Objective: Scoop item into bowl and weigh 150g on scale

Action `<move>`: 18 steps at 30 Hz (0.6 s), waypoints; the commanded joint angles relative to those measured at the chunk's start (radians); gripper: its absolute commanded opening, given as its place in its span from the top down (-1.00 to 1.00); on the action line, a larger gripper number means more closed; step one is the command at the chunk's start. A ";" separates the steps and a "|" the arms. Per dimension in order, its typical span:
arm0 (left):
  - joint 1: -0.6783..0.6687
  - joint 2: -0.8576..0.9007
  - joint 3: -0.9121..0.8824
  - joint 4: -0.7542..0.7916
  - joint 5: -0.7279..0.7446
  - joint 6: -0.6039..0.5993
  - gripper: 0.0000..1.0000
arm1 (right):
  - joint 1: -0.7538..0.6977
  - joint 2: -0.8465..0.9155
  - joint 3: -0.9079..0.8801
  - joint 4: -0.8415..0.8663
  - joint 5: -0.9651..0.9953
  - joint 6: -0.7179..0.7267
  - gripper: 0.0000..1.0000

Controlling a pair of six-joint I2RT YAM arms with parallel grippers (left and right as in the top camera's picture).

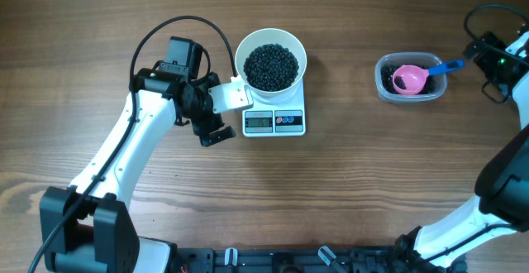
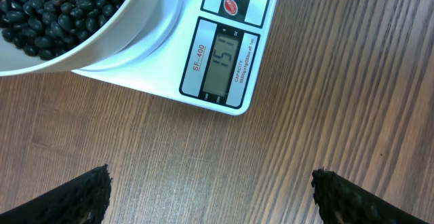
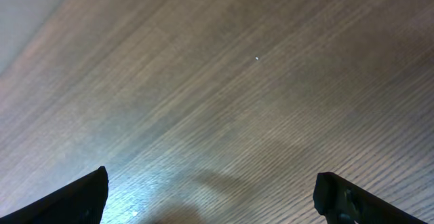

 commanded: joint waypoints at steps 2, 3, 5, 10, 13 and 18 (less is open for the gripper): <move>-0.005 -0.003 0.009 -0.001 0.012 0.019 -1.00 | 0.086 -0.201 0.006 0.002 0.012 0.004 -1.00; -0.005 -0.003 0.009 -0.001 0.012 0.019 -1.00 | 0.111 -0.249 0.006 0.002 0.013 0.004 -1.00; -0.005 -0.003 0.009 -0.001 0.012 0.019 -1.00 | 0.154 -0.333 0.006 0.002 0.012 0.004 -0.99; -0.005 -0.003 0.009 -0.001 0.012 0.019 -1.00 | 0.224 -0.520 0.006 0.002 0.012 0.004 -1.00; -0.005 -0.003 0.009 -0.001 0.013 0.019 -1.00 | 0.267 -0.620 0.006 -0.014 0.013 0.003 -1.00; -0.005 -0.003 0.009 -0.001 0.012 0.019 -1.00 | 0.314 -0.806 0.006 -0.144 0.026 0.004 -1.00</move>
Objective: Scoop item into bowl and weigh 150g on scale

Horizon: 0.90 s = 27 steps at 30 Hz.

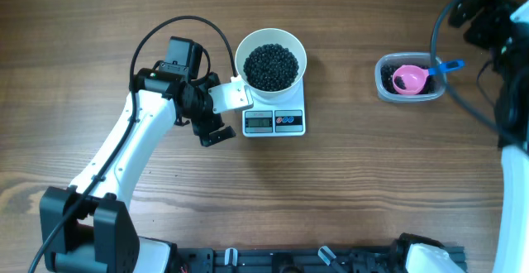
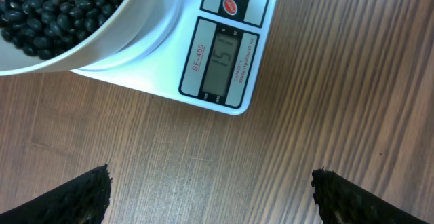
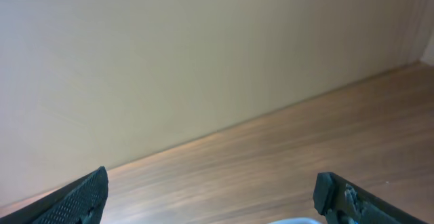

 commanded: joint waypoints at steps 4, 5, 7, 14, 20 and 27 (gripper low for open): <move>-0.005 -0.003 0.009 -0.001 0.012 0.019 -1.00 | 0.016 -0.230 -0.032 -0.065 0.017 0.004 -0.99; -0.005 -0.003 0.009 -0.001 0.013 0.019 -1.00 | 0.016 -0.264 -0.055 -0.069 0.017 0.004 -0.99; -0.005 -0.003 0.009 -0.001 0.012 0.019 -1.00 | 0.016 -0.339 -0.108 -0.055 0.017 0.005 -1.00; -0.005 -0.003 0.009 -0.001 0.012 0.019 -1.00 | 0.062 -0.656 -0.434 0.183 0.017 0.001 -0.99; -0.005 -0.003 0.009 -0.001 0.012 0.019 -1.00 | 0.122 -0.865 -0.719 0.417 0.017 -0.009 -0.99; -0.005 -0.003 0.009 -0.001 0.012 0.019 -1.00 | 0.182 -1.029 -0.920 0.612 0.017 -0.128 -0.99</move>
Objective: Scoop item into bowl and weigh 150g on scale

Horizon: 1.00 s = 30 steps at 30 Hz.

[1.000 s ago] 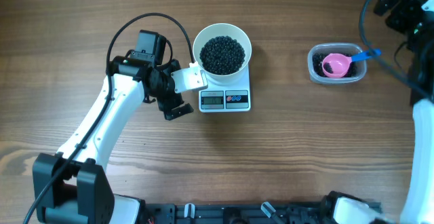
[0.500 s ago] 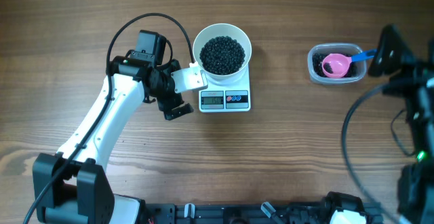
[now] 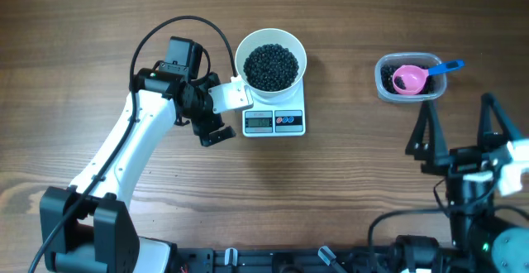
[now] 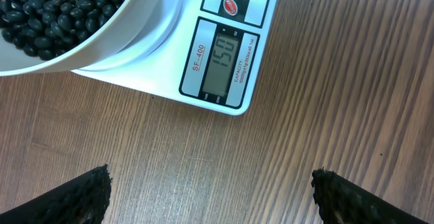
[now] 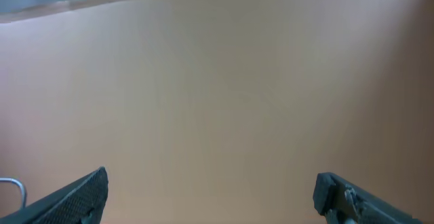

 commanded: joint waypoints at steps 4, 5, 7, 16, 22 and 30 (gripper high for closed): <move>-0.005 -0.003 0.009 -0.001 0.012 0.019 -1.00 | 0.025 -0.145 -0.181 0.165 0.010 -0.045 -0.99; -0.005 -0.003 0.009 -0.001 0.012 0.019 -1.00 | 0.025 -0.163 -0.211 0.195 0.010 -0.044 -0.99; -0.005 -0.003 0.009 -0.001 0.012 0.019 -1.00 | 0.026 -0.207 -0.276 0.267 0.010 -0.043 -0.99; -0.005 -0.003 0.009 -0.001 0.012 0.019 -1.00 | 0.051 -0.238 -0.431 0.450 0.040 -0.040 -1.00; -0.005 -0.003 0.009 -0.001 0.012 0.019 -1.00 | 0.062 -0.238 -0.502 0.469 0.071 -0.036 -0.99; -0.005 -0.003 0.009 -0.001 0.012 0.019 -1.00 | 0.062 -0.238 -0.512 0.415 0.104 -0.019 -0.99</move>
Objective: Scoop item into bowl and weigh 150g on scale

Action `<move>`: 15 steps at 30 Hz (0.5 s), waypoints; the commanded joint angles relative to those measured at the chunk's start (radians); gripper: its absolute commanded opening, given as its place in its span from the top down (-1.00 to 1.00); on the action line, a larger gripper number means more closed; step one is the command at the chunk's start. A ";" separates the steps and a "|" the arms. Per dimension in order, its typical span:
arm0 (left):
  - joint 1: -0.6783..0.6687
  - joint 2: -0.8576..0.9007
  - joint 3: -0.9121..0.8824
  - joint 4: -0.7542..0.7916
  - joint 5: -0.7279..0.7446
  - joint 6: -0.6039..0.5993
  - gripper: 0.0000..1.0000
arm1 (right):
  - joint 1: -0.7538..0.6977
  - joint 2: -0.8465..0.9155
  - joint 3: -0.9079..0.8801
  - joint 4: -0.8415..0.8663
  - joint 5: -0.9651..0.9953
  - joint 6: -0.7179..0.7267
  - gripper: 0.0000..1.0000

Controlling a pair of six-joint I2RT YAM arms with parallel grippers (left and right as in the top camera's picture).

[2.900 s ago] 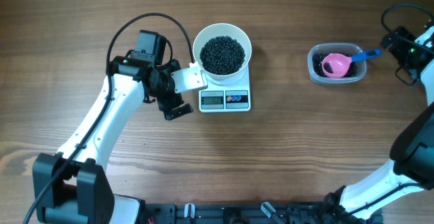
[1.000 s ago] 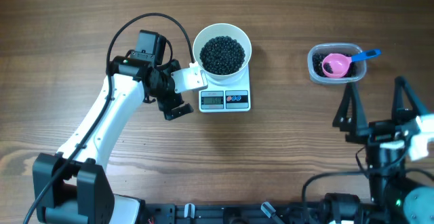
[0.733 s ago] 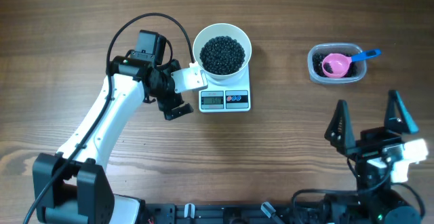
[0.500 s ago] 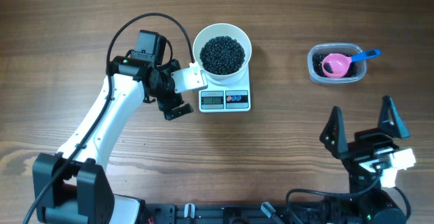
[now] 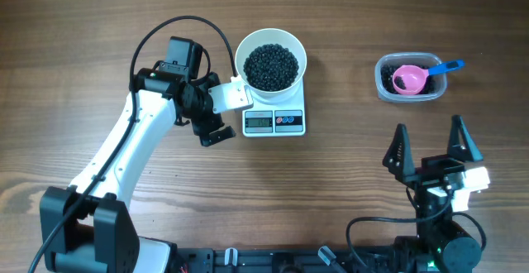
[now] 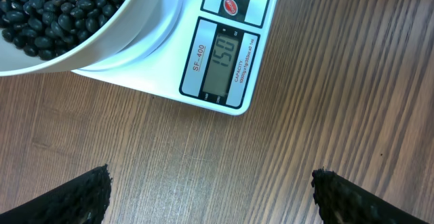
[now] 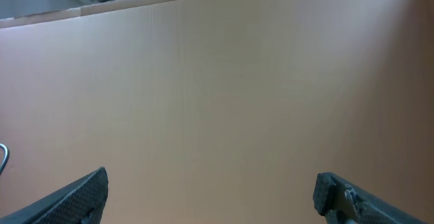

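A white bowl (image 5: pixel 270 48) full of black beans (image 5: pixel 270 64) stands on the white scale (image 5: pixel 289 122). In the left wrist view the scale's display (image 6: pixel 222 62) reads 150, with the bowl (image 6: pixel 102 44) at the upper left. My left gripper (image 5: pixel 213 131) stands open just left of the scale, over bare wood (image 6: pixel 210 197). The pink scoop (image 5: pixel 411 78) with a blue handle lies in the clear tub (image 5: pixel 385 88) of beans at the right. My right gripper (image 5: pixel 427 139) is open near the front right, fingers pointing up at the camera, empty (image 7: pixel 210 197).
The wooden table (image 5: pixel 347 182) carries only the scale and the tub. The right wrist view shows only a plain beige surface (image 7: pixel 217 81). The left arm (image 5: pixel 124 157) reaches in from the front left. A black cable (image 5: pixel 178 23) loops above it.
My right arm has shifted a little left and nearer the front edge, still open and pointing upward. The left arm, bowl, scoop and the 150 reading are unchanged.
My right gripper was open at the far right beside the scoop's handle, the scoop lying in the tub, the display showing 151. Then the arm was at the back right corner. Later it stood at the front right pointing up, display at 150, and it stays there now.
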 commanded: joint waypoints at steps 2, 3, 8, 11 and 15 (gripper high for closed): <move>-0.005 -0.003 0.009 -0.001 0.012 0.019 -1.00 | 0.006 -0.016 -0.003 -0.090 0.029 0.008 -0.99; -0.005 -0.003 0.009 -0.001 0.012 0.019 -1.00 | 0.006 -0.016 -0.003 -0.134 0.029 0.008 -0.99; -0.005 -0.003 0.009 -0.001 0.012 0.019 -1.00 | 0.006 -0.016 -0.003 -0.350 0.029 0.008 -1.00; -0.005 -0.003 0.009 -0.001 0.012 0.019 -1.00 | 0.006 -0.016 -0.002 -0.543 0.032 0.008 -0.99; -0.005 -0.003 0.009 -0.001 0.012 0.019 -1.00 | 0.006 -0.016 -0.002 -0.530 0.033 0.008 -1.00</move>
